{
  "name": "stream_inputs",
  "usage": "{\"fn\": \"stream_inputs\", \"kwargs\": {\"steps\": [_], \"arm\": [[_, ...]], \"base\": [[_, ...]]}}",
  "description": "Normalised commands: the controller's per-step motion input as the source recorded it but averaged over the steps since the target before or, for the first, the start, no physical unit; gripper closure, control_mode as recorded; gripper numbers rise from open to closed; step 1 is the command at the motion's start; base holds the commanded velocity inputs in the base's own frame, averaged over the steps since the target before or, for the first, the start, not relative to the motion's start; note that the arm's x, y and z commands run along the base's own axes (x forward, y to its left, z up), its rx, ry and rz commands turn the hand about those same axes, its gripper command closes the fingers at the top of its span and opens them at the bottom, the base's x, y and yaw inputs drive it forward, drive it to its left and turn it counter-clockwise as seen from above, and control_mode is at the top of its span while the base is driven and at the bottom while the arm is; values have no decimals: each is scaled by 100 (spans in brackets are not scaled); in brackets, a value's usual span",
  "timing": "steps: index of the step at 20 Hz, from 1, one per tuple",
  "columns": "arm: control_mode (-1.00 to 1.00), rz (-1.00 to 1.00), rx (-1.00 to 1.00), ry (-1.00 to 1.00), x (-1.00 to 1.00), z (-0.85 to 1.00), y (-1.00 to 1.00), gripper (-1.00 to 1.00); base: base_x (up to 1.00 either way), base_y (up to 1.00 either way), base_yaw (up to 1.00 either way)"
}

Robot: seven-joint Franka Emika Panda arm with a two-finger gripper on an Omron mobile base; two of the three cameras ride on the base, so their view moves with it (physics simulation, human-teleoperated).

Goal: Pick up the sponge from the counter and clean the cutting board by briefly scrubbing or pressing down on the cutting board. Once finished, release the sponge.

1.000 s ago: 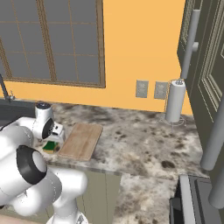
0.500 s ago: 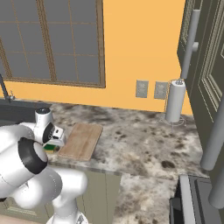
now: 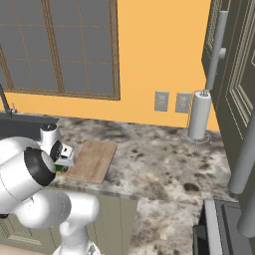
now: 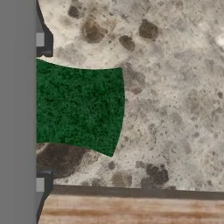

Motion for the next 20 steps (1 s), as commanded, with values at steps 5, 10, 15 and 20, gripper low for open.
{"fn": "stream_inputs", "kwargs": {"steps": [5, 10, 15, 20], "arm": [[-100, 0, 0, 0, 13, -6, 7, -100], [-100, 0, 0, 0, 4, -8, 5, -100], [-100, 0, 0, 0, 0, -3, 0, -100], [-100, 0, 0, 0, 0, 0, 0, 100]], "base": [[0, 0, 0], [0, 0, 0], [0, 0, 0], [0, 0, 0]]}}
